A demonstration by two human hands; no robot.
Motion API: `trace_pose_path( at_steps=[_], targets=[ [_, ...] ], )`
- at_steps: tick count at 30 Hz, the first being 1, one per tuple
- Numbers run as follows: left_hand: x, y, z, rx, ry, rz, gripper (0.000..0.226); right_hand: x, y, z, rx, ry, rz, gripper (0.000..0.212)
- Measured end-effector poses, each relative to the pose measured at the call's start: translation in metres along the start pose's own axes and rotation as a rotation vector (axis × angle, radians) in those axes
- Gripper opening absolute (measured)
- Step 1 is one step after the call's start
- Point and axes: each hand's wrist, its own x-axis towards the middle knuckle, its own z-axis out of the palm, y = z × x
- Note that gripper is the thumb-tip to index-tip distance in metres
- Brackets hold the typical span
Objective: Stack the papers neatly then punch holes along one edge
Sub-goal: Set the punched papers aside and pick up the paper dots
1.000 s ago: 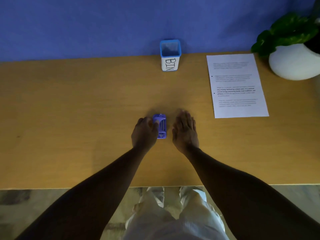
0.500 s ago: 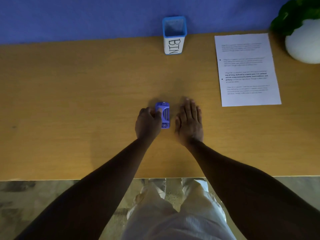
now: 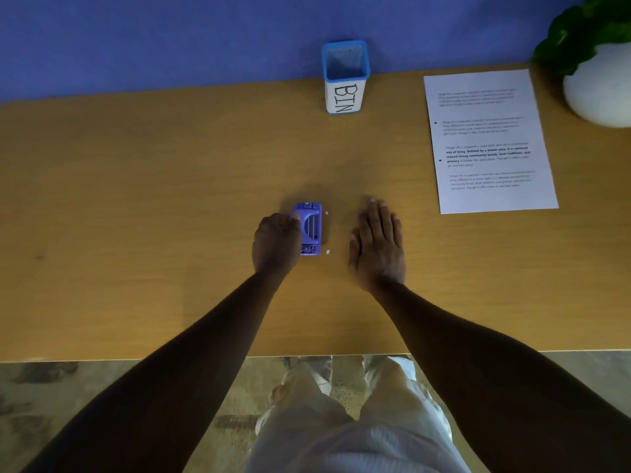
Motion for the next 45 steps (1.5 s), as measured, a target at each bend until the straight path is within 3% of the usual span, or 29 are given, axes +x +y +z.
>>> trace_pose_path(
  at_steps=[19,37,40,45],
  targets=[
    [0.047,-0.064,-0.081,0.103,0.183,-0.102,0.041,0.000,0.003,0.007,-0.008,0.025,0.006,0.053],
    [0.063,-0.085,-0.100,0.120,0.161,-0.131,0.042,0.000,0.002,0.004,-0.023,-0.022,0.009,0.055],
    [0.059,-0.083,-0.099,0.092,0.246,-0.090,0.037,0.002,-0.001,-0.003,0.006,0.012,-0.003,0.050],
    [0.051,-0.070,-0.089,0.226,0.449,0.180,0.038,0.017,-0.009,-0.017,0.056,0.079,-0.112,0.028]
  ],
)
